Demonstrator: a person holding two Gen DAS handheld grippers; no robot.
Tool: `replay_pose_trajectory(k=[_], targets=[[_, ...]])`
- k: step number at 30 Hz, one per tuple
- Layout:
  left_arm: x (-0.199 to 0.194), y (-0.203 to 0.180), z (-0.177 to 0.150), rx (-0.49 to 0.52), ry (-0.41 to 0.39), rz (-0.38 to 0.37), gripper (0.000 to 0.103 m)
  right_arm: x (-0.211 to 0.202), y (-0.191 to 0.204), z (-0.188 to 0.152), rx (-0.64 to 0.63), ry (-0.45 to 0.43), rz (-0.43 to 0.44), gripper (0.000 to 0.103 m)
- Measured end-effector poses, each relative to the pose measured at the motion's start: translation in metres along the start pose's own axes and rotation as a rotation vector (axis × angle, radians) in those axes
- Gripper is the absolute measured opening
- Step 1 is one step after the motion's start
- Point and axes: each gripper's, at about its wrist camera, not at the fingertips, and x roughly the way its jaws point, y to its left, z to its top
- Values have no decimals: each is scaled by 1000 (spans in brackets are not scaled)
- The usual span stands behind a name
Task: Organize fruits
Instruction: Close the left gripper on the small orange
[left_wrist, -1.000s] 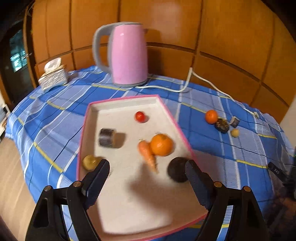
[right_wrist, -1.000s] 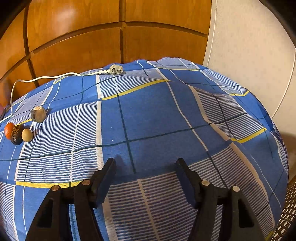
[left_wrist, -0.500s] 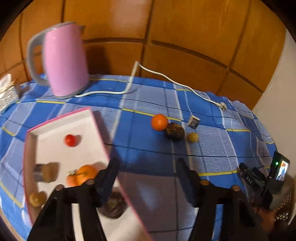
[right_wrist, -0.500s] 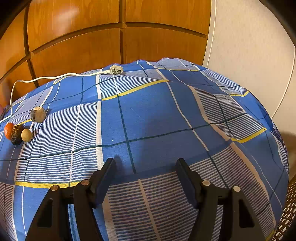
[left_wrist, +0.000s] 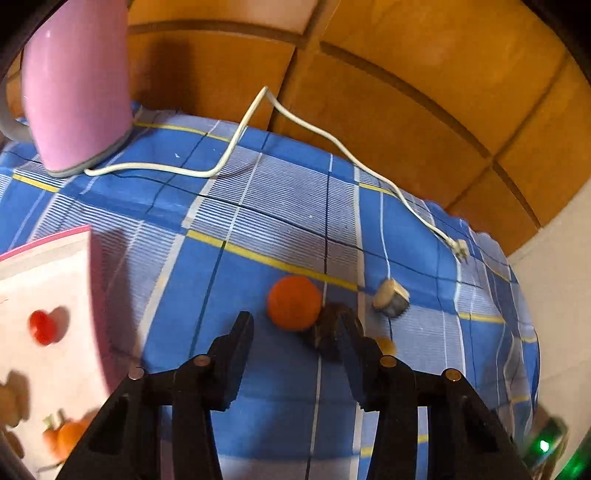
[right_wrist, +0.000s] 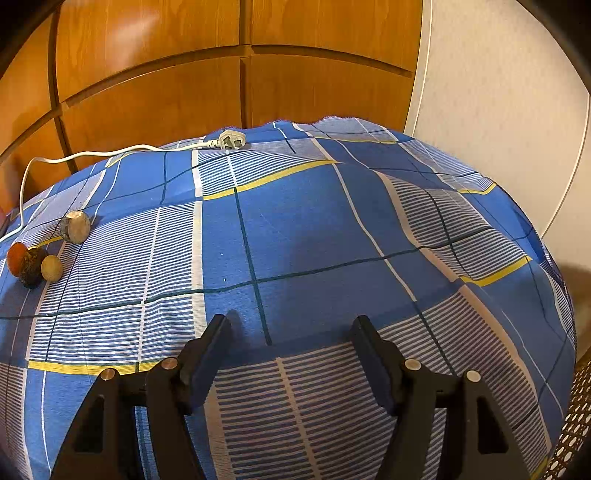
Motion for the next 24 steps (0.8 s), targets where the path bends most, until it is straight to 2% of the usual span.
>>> replay_pose_trajectory(k=[4,7,9,11,13,18,24], targets=[[23,0,11,-23,8,11,53,0,0,0,0,-1,-1,70],[39,2,14,-51,27,14,52,0,0,0,0,-2,0,70],[47,5,15,-70,40,10,49,0,0,0,1,-2,1,70],[48,5,15,-64,17,5,40,0,0,0,3,-3,2,70],[47,4,13,-59,14,-2,39,1,-1,0,5,-4,5,70],[32,10,7,-75,24,-15,39,1,-1,0,6,-6,4,70],[-18,5,-13,-14,-40,-1,39,1,0,-1,5,-7,2,70]])
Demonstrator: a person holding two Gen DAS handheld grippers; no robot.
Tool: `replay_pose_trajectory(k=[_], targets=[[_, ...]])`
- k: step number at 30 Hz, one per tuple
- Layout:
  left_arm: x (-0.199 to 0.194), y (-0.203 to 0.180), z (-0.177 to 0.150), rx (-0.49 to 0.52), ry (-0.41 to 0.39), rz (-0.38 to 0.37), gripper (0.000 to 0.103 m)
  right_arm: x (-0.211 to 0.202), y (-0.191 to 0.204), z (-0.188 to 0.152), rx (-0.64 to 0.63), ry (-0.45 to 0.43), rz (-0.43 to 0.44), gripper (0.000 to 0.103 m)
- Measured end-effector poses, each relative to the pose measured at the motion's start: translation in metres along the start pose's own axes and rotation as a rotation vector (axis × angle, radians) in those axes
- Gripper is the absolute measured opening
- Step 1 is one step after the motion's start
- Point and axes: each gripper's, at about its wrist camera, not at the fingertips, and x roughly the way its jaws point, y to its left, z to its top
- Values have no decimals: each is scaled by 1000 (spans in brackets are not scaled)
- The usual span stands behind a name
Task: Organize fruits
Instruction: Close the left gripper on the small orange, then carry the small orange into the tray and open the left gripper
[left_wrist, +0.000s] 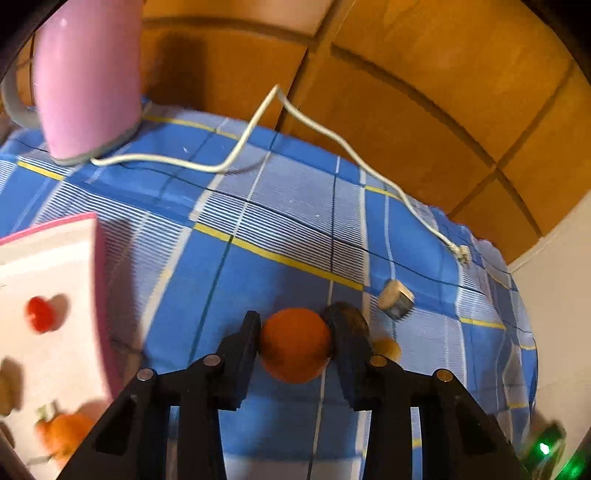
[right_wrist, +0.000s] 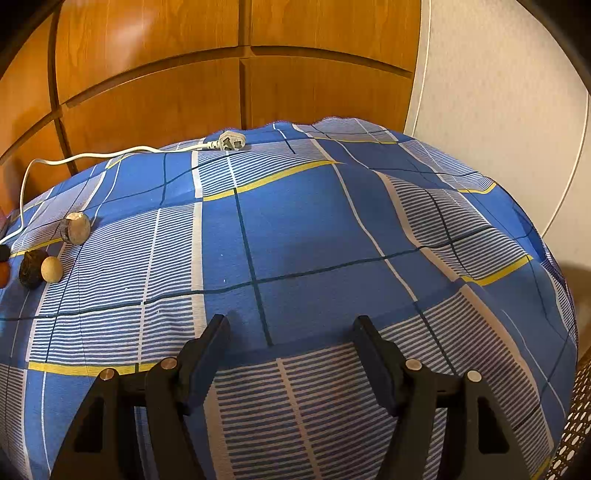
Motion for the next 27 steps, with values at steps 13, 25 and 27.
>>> replay_pose_trajectory(k=[13,25,27], targets=[[-107,53,-44,0,-125,73,39,0,1,-1,2,0,-1,70],[-130,157,-46,-157,-146,189,39,-1,1,-1,3,-1,-2,70],[-128,163,-45,-155,-145,202,39,-1,1,-1,3,-1,-2,70]])
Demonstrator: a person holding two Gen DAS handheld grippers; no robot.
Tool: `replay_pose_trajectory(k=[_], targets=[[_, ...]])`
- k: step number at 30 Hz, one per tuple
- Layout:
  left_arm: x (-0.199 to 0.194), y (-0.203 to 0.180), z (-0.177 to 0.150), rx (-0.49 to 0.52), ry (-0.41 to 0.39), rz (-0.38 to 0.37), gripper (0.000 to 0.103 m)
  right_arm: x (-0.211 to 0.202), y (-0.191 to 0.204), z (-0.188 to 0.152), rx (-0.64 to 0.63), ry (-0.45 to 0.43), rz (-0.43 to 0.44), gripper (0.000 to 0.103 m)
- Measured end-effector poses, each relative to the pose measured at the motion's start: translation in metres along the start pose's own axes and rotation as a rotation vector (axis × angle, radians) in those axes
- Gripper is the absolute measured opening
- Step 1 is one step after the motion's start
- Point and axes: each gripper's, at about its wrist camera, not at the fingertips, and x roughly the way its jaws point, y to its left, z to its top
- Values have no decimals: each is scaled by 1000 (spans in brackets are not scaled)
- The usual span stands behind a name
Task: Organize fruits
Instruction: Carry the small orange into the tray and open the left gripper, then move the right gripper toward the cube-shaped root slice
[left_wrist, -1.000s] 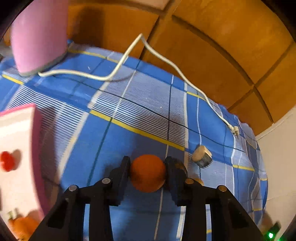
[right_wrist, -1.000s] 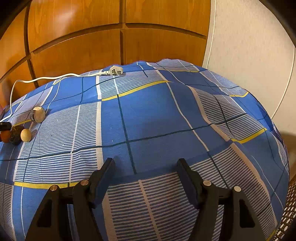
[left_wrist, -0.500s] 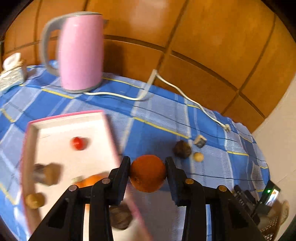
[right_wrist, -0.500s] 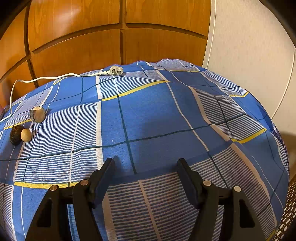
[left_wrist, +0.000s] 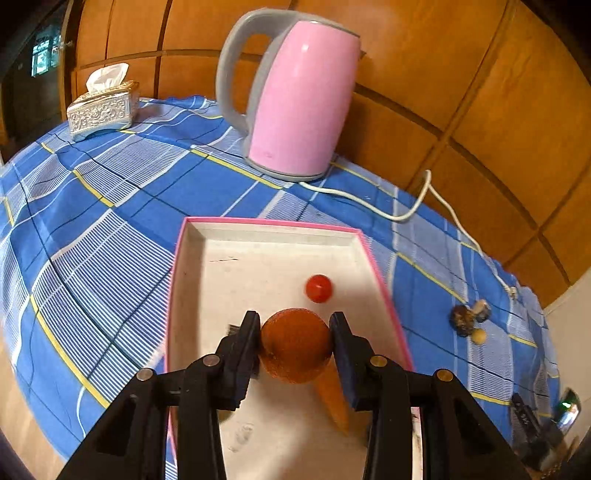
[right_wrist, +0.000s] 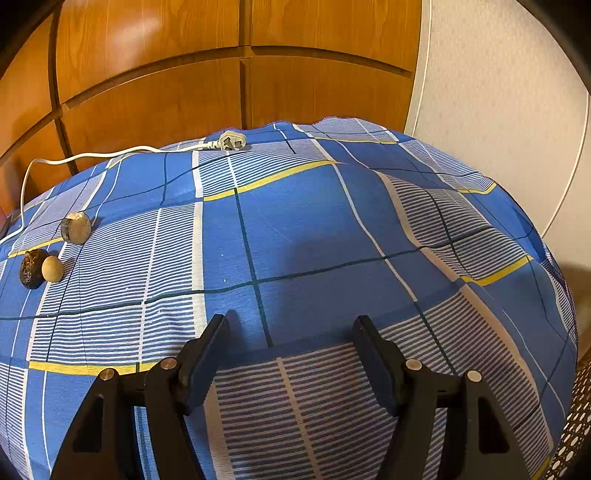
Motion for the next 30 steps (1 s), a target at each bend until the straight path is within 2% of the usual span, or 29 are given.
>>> replay_pose_trajectory(k=[3,7,11,16,20,24,30], targets=[[5,1,1,2,-7,2,42,0,0,0,0,0,-1,70],[4,2,-1,-10,-24,19,59,0,0,0,0,0,0,70],[-7,2,-10,-27,-53,75,60,0,1,0,-1,-1,-2,70],[-29,2,-34,-35,-95,131,66,0,1,0,0,0,-1,70],[-43,-1,-54,-8,-115,144,70,0,1,-1,0,0,-2,70],[-54,-3,-75,11,-129,149,80,0,1,-1,-1,0,-3,70],[-58,-3,-95,31,-133,165,81,0,2,-1,-2,1,-4,70]])
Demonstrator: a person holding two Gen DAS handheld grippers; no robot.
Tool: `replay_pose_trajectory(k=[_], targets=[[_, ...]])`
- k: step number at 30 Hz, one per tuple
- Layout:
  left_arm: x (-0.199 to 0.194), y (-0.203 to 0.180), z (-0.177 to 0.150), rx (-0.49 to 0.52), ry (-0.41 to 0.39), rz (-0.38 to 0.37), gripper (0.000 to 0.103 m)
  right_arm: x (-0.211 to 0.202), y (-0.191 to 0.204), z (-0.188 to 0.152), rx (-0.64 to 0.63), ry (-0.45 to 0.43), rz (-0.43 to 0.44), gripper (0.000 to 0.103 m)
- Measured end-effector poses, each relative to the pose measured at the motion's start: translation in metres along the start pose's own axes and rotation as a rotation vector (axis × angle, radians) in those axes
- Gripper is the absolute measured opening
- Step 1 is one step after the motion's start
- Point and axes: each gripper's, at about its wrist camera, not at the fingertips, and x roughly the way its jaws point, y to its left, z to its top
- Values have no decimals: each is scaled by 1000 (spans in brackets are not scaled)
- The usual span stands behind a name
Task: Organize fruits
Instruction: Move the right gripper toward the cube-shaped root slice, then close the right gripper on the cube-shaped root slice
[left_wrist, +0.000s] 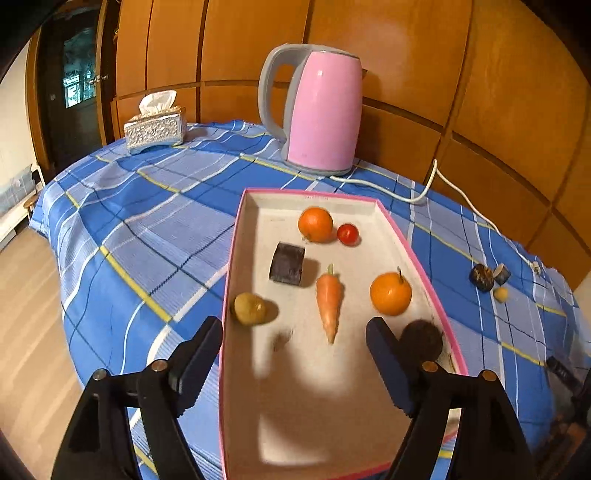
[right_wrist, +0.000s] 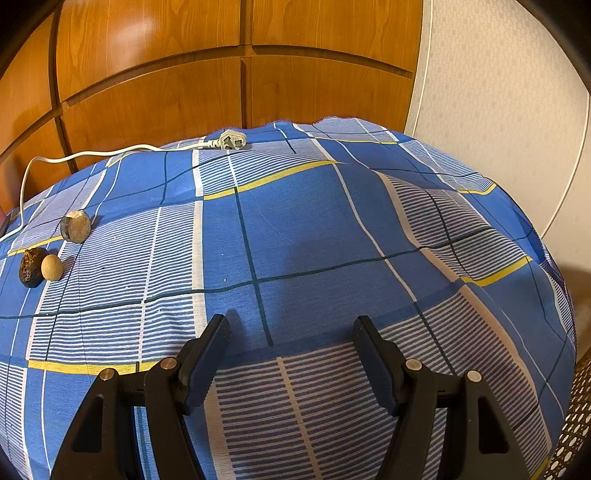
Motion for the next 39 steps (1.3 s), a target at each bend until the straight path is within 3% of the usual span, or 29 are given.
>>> replay_pose_trajectory(k=[10,14,21,26,31,35,36,37,39], targets=[[8,6,-11,-28,32,7,82,1,2,6,-8,45,-14,70],[11,9,-12,-36,37,11,83,2,8,15,-9,96,65,70],[9,15,-14,-46,33,23,83,-1,67,39,-111,100,278,70],[8,21,-15,-57,30,42,84,3,111,66,-138,93,381,70],[10,28,-17,-75,37,60,84,16,152,91,-147,99,398,70],[12,31,-19,-92,45,73,84,39,175,99,-152,149,363,70],[12,32,-19,-96,48,74,84,46,179,100,-158,168,353,63],[12,32,-19,-99,49,74,84,52,182,98,-166,190,345,44],[12,32,-20,-98,49,78,84,62,186,94,-174,213,327,31]])
